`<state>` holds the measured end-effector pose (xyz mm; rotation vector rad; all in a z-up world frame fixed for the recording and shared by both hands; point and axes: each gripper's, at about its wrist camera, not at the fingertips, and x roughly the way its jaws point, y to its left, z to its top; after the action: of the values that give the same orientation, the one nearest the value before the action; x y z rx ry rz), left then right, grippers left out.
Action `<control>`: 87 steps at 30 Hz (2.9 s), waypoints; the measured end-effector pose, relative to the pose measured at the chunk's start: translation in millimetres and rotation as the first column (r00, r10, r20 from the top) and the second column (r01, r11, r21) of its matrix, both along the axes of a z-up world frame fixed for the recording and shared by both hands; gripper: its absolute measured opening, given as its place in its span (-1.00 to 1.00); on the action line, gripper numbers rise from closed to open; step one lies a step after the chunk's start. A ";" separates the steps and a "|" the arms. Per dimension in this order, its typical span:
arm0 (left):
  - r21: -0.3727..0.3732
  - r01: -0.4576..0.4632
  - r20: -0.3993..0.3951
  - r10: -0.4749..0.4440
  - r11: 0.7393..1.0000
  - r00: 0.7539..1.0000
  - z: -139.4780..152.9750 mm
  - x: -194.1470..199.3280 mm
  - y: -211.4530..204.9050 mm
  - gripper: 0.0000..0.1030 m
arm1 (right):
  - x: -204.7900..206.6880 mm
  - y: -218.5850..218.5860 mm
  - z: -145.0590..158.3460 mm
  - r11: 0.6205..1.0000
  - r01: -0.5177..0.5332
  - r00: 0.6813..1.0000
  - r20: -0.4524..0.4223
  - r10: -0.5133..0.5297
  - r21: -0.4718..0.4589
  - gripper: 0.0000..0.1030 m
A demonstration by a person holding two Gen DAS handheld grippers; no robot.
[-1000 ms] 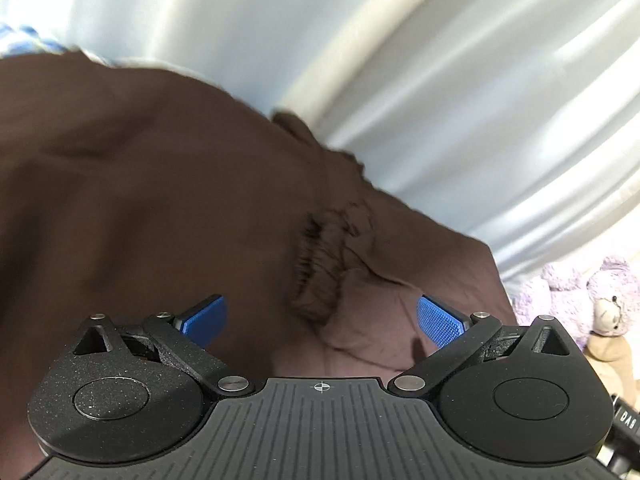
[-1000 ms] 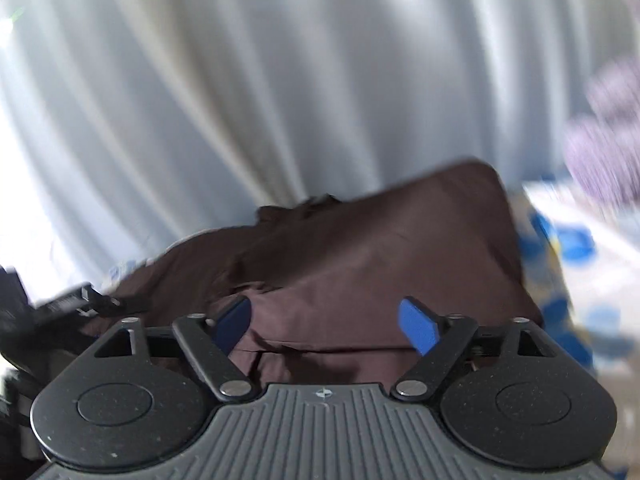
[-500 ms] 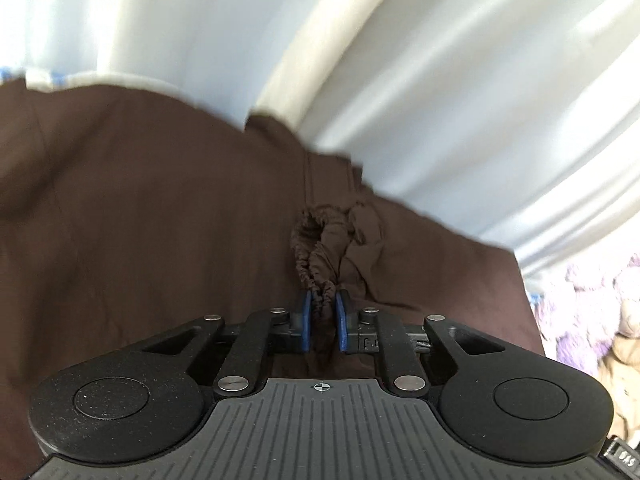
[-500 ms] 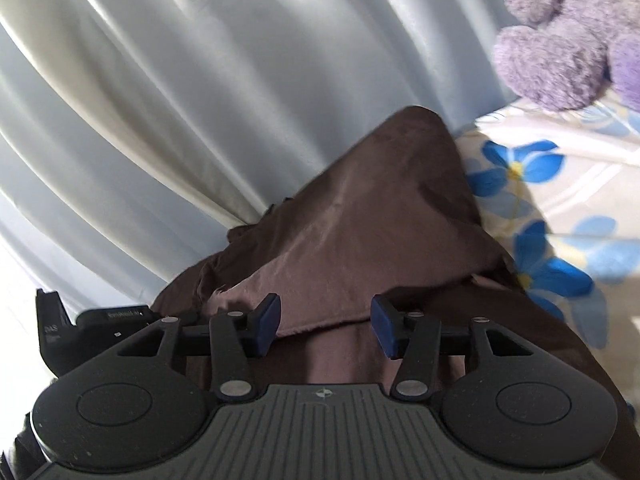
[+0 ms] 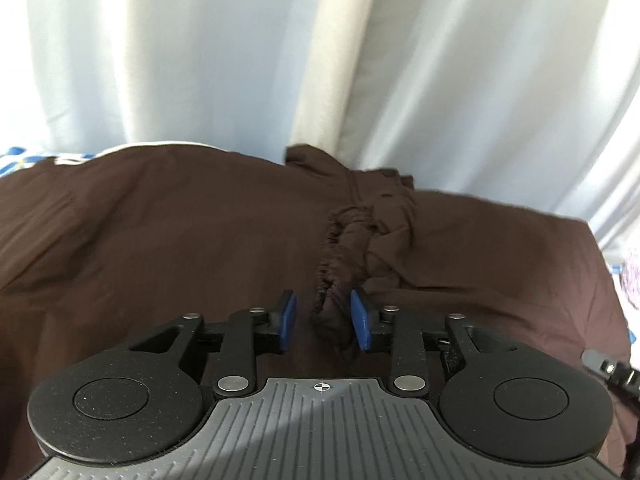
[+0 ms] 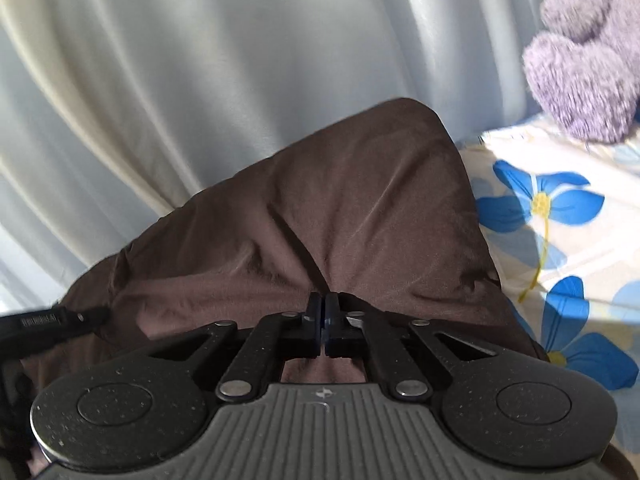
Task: Fold large clothes
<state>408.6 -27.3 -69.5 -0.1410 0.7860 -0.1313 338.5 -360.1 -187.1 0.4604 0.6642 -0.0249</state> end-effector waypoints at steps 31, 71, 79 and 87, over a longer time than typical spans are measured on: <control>-0.070 0.011 -0.030 -0.013 0.997 0.999 -16.7 2.4 -19.0 0.52 | 15.8 81.7 51.0 0.923 -0.109 0.993 -0.007 0.115 -0.369 -0.92; -0.474 -0.749 -0.067 0.829 0.463 0.555 -26.7 -118.6 439.5 -0.84 | -19.3 128.7 61.5 0.958 -0.217 0.975 0.009 0.222 -0.186 -0.53; -0.365 -0.303 0.409 0.444 0.881 0.797 104.5 -104.3 292.8 -0.86 | -43.9 107.0 84.1 0.977 -0.157 0.981 0.090 0.172 -0.147 -0.53; -0.224 0.217 0.343 -0.132 0.950 0.930 83.1 -68.4 84.8 0.25 | -44.7 94.0 89.5 0.985 -0.172 0.978 0.114 0.172 -0.014 -0.52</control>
<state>340.2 57.6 13.6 -0.2890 0.4470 -0.4190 293.8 -266.1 -97.7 0.3962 0.5890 0.1628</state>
